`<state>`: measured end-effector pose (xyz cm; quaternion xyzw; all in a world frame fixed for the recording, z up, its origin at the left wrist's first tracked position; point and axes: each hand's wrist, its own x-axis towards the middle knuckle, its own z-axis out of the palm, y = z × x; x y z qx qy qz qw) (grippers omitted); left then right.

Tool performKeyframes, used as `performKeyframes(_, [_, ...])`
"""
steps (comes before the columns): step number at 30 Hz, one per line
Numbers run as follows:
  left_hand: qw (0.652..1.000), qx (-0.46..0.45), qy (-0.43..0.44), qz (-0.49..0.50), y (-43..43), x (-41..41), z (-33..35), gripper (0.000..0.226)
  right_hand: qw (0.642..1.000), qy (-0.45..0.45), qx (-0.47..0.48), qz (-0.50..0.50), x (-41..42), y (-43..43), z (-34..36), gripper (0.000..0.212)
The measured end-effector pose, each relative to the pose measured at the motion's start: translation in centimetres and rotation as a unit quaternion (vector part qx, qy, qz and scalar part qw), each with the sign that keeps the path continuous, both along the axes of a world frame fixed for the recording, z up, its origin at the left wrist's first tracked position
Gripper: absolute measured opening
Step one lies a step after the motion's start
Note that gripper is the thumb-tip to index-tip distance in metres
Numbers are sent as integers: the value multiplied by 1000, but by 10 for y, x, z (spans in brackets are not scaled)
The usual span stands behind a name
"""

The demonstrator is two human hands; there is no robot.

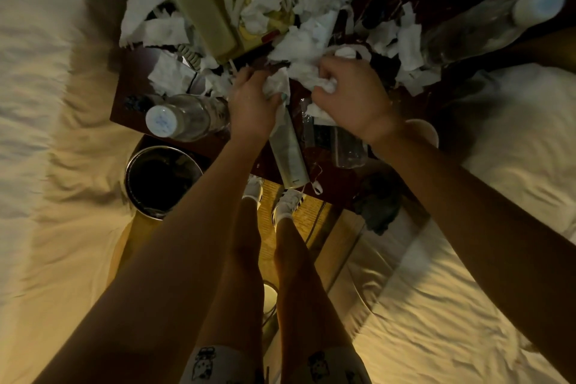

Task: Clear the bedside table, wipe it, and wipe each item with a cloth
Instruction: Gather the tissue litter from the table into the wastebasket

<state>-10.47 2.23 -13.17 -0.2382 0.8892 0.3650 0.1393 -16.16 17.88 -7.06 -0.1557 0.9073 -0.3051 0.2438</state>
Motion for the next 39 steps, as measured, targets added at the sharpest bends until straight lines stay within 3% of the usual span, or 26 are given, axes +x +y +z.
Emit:
performKeyframes(3, [1000,18,22,11,-5,1,0,34,998,0,26,-49,10,5,2,9])
performKeyframes(7, [997,44,67,11,-4,11,11,9,993,-21,17,-113,13,15,2,30])
performKeyframes(12, [987,117,40,107,2,48,24,8,994,-58,84,-50,35,12,2,29])
performKeyframes(16, [975,134,49,170,6,84,35,10,995,-47,77,-42,62,10,0,23])
performKeyframes(22, [924,193,37,329,-8,131,48,16,996,-64,-35,-59,99,-8,13,14])
performKeyframes(27, [886,179,63,423,-42,171,52,13,985,-108,-128,-39,133,-47,24,13])
performKeyframes(32, [860,152,69,482,-96,216,47,11,981,-117,-154,-18,159,-98,20,13])
performKeyframes(39, [816,148,57,556,-166,281,20,16,974,-102,-183,90,211,-181,7,9])
